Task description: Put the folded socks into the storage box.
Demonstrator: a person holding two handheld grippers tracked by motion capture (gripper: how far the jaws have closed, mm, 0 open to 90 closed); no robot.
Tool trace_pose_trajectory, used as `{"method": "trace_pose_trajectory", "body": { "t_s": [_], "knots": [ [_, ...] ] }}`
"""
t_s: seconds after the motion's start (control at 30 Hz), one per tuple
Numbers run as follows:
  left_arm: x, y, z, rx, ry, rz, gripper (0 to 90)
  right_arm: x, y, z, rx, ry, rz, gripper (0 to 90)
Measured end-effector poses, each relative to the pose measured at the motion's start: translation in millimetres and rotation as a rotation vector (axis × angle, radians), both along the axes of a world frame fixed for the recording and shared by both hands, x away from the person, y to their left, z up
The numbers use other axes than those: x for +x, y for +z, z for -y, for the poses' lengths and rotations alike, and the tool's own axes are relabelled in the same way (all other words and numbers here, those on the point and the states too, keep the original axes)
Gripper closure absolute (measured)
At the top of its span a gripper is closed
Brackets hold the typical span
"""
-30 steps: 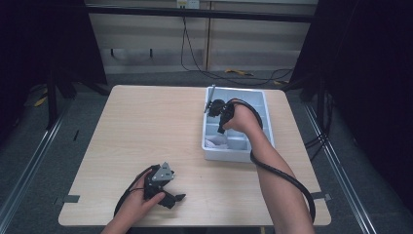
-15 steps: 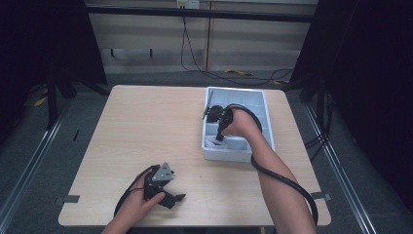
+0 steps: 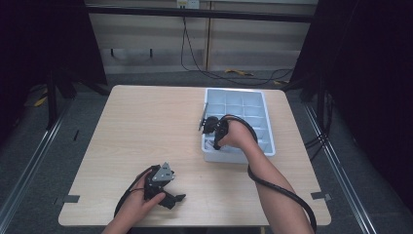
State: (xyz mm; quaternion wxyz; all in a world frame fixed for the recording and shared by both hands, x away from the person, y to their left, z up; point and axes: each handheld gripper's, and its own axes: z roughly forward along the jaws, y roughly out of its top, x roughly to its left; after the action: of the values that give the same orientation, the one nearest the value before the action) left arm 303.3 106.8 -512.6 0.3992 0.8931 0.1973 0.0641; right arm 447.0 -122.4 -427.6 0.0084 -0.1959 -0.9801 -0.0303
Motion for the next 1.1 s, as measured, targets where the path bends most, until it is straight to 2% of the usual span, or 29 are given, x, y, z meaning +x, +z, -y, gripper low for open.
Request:
{"method": "trace_pose_trajectory", "body": {
  "t_s": [0.07, 0.2, 0.3, 0.33, 0.47, 0.63, 0.77, 0.8, 0.9, 1.03, 1.1],
  "knots": [
    [0.0, 0.0, 0.0, 0.0, 0.0, 0.0, 8.4, -0.6, -5.1, -0.2, -0.007, -0.007, 0.004, 90.0],
    [0.1, -0.1, 0.1, -0.001, -0.002, 0.001, 8.3, -1.2, -12.8, 4.7, 0.017, -0.034, 0.027, 90.0],
    [0.2, -0.1, 0.2, -0.002, -0.003, 0.001, 8.2, -2.1, -16.5, 4.5, 0.004, -0.037, 0.053, 90.0],
    [0.2, -0.1, 0.3, -0.002, -0.002, 0.001, 8.1, -2.6, -19.3, 2.4, -0.022, -0.046, 0.07, 90.0],
    [0.2, -0.1, 0.3, -0.002, -0.003, 0.001, 8.1, -0.1, -22.0, 5.8, 0.001, -0.072, 0.065, 90.0],
    [0.2, 0.0, 0.3, -0.001, -0.003, 0.0, 8.2, 2.2, -21.4, 7.4, 0.011, -0.064, 0.057, 90.0],
    [0.3, 0.0, 0.3, -0.002, -0.004, -0.001, 8.1, 3.5, -14.2, 13.0, 0.049, -0.075, 0.04, 90.0],
    [0.4, -0.1, 0.4, -0.003, -0.006, -0.002, 8.0, 2.9, -9.9, 15.6, 0.077, -0.092, 0.038, 87.4],
    [0.5, -0.1, 0.4, -0.003, -0.006, -0.002, 8.0, 2.5, -5.6, 16.1, 0.07, -0.076, 0.042, 84.4],
    [0.5, 0.1, 0.3, -0.001, -0.007, -0.003, 8.0, -0.9, 7.7, 13.9, 0.047, -0.071, 0.058, 81.4],
    [0.5, 0.1, 0.3, -0.001, -0.008, -0.003, 8.0, -1.8, 16.0, 13.8, 0.062, -0.072, 0.066, 79.8]
  ]
}}
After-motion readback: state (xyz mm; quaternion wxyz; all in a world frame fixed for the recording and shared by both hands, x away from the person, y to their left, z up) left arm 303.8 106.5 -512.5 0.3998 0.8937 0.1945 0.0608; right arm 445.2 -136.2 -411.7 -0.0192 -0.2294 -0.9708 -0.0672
